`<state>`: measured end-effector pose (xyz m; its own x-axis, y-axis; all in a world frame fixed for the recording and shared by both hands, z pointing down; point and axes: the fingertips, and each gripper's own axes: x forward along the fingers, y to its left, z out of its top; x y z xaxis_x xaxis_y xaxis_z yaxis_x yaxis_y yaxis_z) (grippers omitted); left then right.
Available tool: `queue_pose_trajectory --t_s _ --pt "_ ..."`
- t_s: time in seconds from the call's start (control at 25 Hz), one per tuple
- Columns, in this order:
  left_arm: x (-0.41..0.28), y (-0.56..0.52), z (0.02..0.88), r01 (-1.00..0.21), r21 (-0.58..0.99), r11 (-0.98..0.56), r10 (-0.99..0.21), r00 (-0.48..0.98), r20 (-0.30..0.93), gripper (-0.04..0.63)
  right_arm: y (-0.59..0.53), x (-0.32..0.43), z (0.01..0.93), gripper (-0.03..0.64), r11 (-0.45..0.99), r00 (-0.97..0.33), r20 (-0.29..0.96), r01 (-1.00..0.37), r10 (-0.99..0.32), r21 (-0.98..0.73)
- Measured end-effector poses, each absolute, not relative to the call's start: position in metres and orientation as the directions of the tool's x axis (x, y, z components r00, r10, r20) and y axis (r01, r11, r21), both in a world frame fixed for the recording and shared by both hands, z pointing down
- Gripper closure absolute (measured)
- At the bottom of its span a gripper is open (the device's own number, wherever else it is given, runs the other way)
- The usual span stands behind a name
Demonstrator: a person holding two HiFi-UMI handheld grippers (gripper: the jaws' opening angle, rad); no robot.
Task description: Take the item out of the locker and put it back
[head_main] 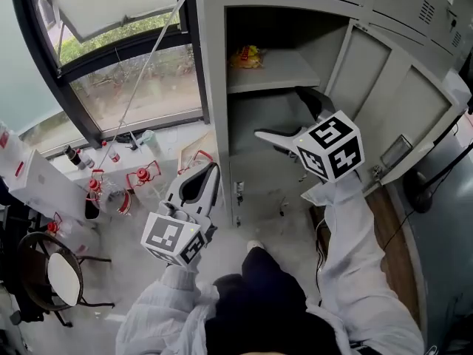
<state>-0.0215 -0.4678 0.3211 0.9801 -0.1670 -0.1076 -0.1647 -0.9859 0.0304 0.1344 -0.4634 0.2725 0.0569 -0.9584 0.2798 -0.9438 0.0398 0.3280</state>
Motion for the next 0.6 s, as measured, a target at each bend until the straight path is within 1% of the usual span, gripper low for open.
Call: queue_pose_trajectory --t_s 0.24,0.32,0.44,0.56,0.6 --pt "-0.034 -0.452 0.352 -0.175 0.083 -0.981 -0.181 0.982 -0.063 0.586 -0.403 0.112 0.306 0.067 -0.027 0.067 0.215 -0.983 -0.974 0.182" --pt "-0.035 -0.449 0.354 -0.185 0.093 -0.978 -0.191 0.980 -0.060 0.586 -0.390 0.110 0.309 0.067 -0.056 0.077 0.175 -0.991 -0.982 0.122" --pt "-0.036 -0.444 0.351 -0.199 0.068 -0.978 -0.203 0.977 -0.060 0.584 -0.379 0.112 0.307 0.067 -0.092 0.094 0.105 -0.995 -0.990 0.024" --pt "-0.035 -0.441 0.341 -0.203 0.039 -0.978 -0.205 0.976 -0.071 0.585 -0.370 0.113 0.294 0.071 -0.132 0.132 0.042 -0.991 -0.990 -0.013" --pt "-0.033 -0.440 0.337 -0.201 0.033 -0.979 -0.203 0.976 -0.076 0.586 -0.367 0.114 0.288 0.094 -0.150 0.150 0.019 -0.989 -0.989 -0.017"
